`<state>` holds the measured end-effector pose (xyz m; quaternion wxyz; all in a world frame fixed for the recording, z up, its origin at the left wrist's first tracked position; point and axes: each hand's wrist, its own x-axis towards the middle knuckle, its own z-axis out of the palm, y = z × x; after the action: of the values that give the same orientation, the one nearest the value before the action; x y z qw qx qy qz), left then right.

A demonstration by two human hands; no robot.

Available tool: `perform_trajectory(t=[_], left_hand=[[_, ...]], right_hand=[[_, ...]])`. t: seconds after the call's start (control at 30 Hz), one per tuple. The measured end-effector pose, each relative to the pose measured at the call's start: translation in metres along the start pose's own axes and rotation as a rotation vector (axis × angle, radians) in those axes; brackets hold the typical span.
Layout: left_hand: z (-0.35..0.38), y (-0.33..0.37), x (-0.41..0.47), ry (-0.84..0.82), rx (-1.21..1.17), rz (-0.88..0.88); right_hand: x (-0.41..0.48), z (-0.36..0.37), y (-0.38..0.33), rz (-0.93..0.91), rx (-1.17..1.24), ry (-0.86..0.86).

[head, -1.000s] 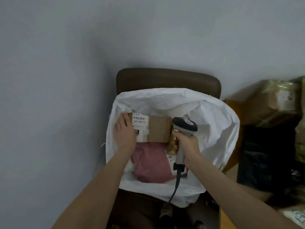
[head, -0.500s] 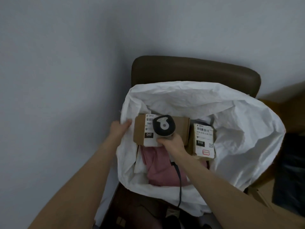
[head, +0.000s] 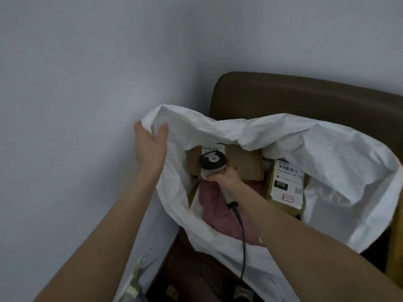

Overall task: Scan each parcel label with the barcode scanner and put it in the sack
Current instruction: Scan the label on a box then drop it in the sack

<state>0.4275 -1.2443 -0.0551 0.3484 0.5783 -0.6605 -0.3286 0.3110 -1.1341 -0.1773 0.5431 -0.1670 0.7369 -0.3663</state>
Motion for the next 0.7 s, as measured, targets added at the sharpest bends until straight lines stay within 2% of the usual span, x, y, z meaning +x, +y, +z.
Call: perform_trajectory(t=[0.07, 0.13, 0.2, 0.27, 0.3, 0.37, 0.43, 0.5, 0.57, 0.7], left_hand=[[-0.005, -0.01, -0.01, -0.044, 0.31, 0.131], [-0.005, -0.01, -0.027, 0.024, 0.619, 0.452], [0.011, -0.004, -0.047, 0.02, 0.677, 0.763], [0.034, -0.005, -0.069, -0.188, 0.589, 0.894], [0.044, -0.007, -0.08, -0.344, 0.568, 0.853], [0.066, -0.02, -0.099, -0.634, 0.692, 0.686], [0.089, -0.04, -0.117, -0.804, 0.884, 0.659], [0.107, -0.054, -0.126, -0.868, 0.997, 0.698], [0.121, -0.066, -0.118, -0.861, 1.034, 0.702], [0.124, -0.087, -0.083, -0.819, 1.048, 0.579]], right_hand=[[-0.008, -0.006, -0.003, 0.02, 0.056, 0.001], [-0.024, -0.016, -0.001, 0.058, 0.142, 0.041], [-0.039, -0.023, 0.005, 0.088, 0.197, 0.11], [-0.051, -0.028, 0.009, 0.096, 0.244, 0.164], [-0.056, -0.032, 0.011, 0.101, 0.268, 0.2], [-0.069, -0.042, 0.018, 0.087, 0.296, 0.275], [-0.083, -0.055, 0.027, 0.068, 0.267, 0.343], [-0.087, -0.067, 0.039, 0.083, 0.262, 0.382], [-0.085, -0.075, 0.047, 0.095, 0.294, 0.393], [-0.077, -0.074, 0.046, 0.123, 0.354, 0.352]])
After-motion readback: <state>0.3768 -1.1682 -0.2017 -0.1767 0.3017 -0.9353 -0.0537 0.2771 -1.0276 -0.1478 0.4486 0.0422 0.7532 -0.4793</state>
